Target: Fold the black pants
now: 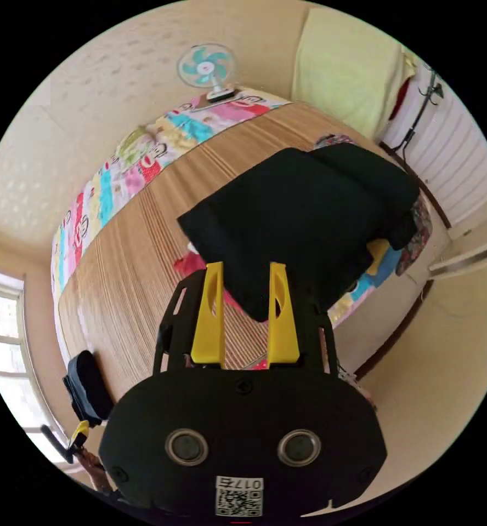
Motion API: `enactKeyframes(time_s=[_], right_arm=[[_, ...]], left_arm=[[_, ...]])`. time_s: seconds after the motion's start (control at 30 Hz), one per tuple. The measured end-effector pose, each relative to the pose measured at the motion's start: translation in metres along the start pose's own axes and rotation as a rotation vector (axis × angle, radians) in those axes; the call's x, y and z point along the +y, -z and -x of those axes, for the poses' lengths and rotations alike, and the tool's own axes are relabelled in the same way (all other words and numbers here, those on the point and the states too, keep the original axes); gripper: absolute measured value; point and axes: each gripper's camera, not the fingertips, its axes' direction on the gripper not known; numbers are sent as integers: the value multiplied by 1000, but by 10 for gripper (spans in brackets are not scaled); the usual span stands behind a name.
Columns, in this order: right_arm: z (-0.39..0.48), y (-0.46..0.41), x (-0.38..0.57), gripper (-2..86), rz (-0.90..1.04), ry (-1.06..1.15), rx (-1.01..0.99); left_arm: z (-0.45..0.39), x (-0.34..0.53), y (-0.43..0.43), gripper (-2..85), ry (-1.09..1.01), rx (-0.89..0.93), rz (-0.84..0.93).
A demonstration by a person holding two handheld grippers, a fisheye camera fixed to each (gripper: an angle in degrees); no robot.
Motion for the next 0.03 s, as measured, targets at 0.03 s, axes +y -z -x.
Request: enactKeyframes(time_s=[0.03], right_arm=[[-21, -2, -4, 132, 1, -59, -9]], left_arm=[[-13, -8, -13, 100, 3, 31, 1]])
